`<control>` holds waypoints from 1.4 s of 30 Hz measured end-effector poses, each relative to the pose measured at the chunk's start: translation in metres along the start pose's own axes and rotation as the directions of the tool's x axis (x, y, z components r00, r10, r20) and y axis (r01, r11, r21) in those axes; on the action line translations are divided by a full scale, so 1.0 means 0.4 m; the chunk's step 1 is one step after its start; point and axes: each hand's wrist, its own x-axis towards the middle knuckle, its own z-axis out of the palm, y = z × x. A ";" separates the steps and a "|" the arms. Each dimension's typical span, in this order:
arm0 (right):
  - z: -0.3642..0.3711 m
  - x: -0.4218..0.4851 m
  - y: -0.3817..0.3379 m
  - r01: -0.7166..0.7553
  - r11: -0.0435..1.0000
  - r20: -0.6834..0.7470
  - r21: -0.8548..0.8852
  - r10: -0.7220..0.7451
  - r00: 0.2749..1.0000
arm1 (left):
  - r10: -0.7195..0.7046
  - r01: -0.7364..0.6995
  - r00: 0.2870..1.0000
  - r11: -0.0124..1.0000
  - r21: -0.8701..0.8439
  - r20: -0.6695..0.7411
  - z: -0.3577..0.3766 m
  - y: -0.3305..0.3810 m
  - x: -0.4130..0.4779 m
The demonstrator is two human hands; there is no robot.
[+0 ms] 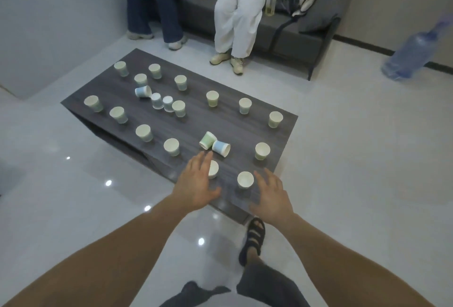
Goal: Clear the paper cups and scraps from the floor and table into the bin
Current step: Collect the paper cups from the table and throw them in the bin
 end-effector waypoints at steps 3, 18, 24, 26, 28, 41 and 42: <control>0.017 0.151 0.043 0.064 0.998 0.081 -0.017 -0.062 0.995 | -0.060 0.060 0.998 0.998 -0.018 0.016 0.049 0.002 0.085; 0.375 0.536 0.168 0.227 0.970 0.408 -0.084 -0.174 0.896 | -0.234 0.267 0.945 0.955 -0.126 0.228 0.495 -0.114 0.336; 0.342 0.552 0.167 -0.007 0.966 0.259 0.257 -0.062 0.964 | -0.180 0.274 0.920 0.931 -0.241 0.348 0.546 -0.132 0.379; 0.296 0.560 0.165 -0.050 0.927 0.246 0.372 -0.047 0.968 | -0.170 0.280 0.926 0.908 -0.311 0.338 0.539 -0.120 0.407; 0.248 0.561 0.162 -0.073 0.885 0.282 0.460 -0.068 0.957 | -0.147 0.253 0.945 0.895 -0.367 0.293 0.527 -0.109 0.441; 0.166 0.768 0.264 0.059 0.997 -0.091 -0.042 -0.063 0.994 | -0.205 0.292 0.947 0.868 -0.402 0.245 0.509 -0.092 0.487; 0.177 0.787 0.277 0.029 0.994 -0.002 -0.107 -0.029 1.000 | -0.227 0.310 0.943 0.866 -0.393 0.243 0.505 -0.090 0.481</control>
